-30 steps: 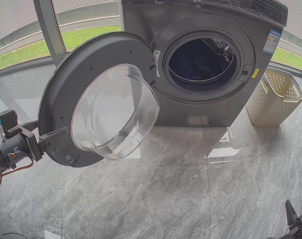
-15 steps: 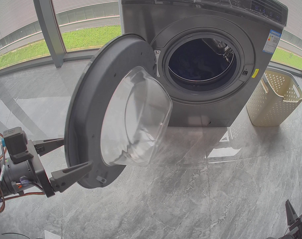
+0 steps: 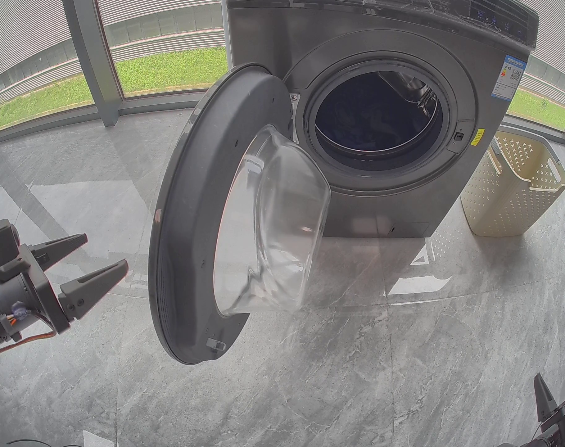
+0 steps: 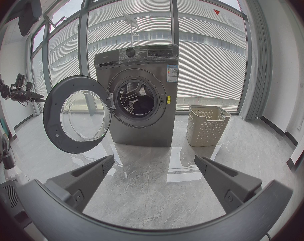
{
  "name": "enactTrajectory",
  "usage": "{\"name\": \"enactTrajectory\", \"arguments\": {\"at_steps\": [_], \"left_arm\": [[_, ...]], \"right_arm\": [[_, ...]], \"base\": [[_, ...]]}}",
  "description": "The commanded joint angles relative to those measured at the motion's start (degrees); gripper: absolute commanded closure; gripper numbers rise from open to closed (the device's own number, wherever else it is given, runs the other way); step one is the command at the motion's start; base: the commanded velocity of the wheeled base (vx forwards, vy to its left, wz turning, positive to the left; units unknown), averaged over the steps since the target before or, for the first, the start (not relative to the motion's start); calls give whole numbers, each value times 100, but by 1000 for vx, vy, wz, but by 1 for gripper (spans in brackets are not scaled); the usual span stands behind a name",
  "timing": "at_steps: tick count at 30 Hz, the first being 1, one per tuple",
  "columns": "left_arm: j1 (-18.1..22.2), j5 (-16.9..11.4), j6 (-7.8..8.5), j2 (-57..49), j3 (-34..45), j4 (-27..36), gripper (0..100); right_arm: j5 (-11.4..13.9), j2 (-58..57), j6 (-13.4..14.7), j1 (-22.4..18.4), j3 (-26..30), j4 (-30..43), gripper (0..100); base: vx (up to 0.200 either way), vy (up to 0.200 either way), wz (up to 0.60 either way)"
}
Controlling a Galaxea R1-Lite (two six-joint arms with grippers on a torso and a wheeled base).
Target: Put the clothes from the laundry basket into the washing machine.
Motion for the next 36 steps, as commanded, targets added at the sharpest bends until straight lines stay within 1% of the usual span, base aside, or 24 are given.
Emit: {"name": "enactTrajectory", "arguments": {"at_steps": [1, 5, 6, 7, 8, 9, 10, 14, 16, 17, 19, 20, 26, 32, 36], "left_arm": [[249, -94, 46, 202, 65, -36, 0], [135, -103, 73, 448, 65, -36, 0], [-120, -85, 55, 580, 57, -36, 0], [-155, -85, 55, 598, 57, -36, 0], [-340, -59, 46, 782, 30, -62, 0], [-384, -32, 55, 826, 4, -71, 0], [-437, 12, 55, 905, -23, -97, 0], [-832, 337, 37, 1319, -260, -387, 0], [-929, 407, 37, 1415, -313, -475, 0], [-1078, 442, 29, 1530, -400, -563, 0], [-1078, 442, 29, 1530, -400, -563, 0], [-1316, 548, 11, 1758, -620, -598, 0], [-1579, 759, -42, 2268, -1121, -642, 0], [-1825, 961, -68, 2813, -1394, -1082, 0], [-1975, 1075, -68, 3164, -1649, -1240, 0]], "right_arm": [[3, -57, -8, 0, 101, -2, 0], [3, -57, -8, 0, 101, -2, 0], [3, -57, -8, 0, 101, -2, 0], [3, -57, -8, 0, 101, -2, 0], [3, -57, -8, 0, 101, -2, 0], [3, -57, -8, 0, 101, -2, 0], [3, -57, -8, 0, 101, -2, 0], [12, -57, -8, 0, 101, -2, 0], [12, -57, -8, 0, 101, 7, 0], [3, -57, -8, 0, 101, -2, 0], [3, -57, -8, 0, 101, -2, 0], [12, -57, -8, 0, 101, -2, 0], [12, -57, -17, 0, 101, -2, 0], [12, -57, -17, 0, 101, 7, 0], [12, -57, -17, 0, 101, 7, 0]], "base": [[0, 0, 0], [0, 0, 0], [0, 0, 0], [0, 0, 0], [0, 0, 0], [0, 0, 0], [0, 0, 0], [0, 0, 0], [0, 0, 0], [0, 0, 0], [0, 0, 0], [0, 0, 0], [0, 0, 0], [0, 0, 0], [0, 0, 0]]}}
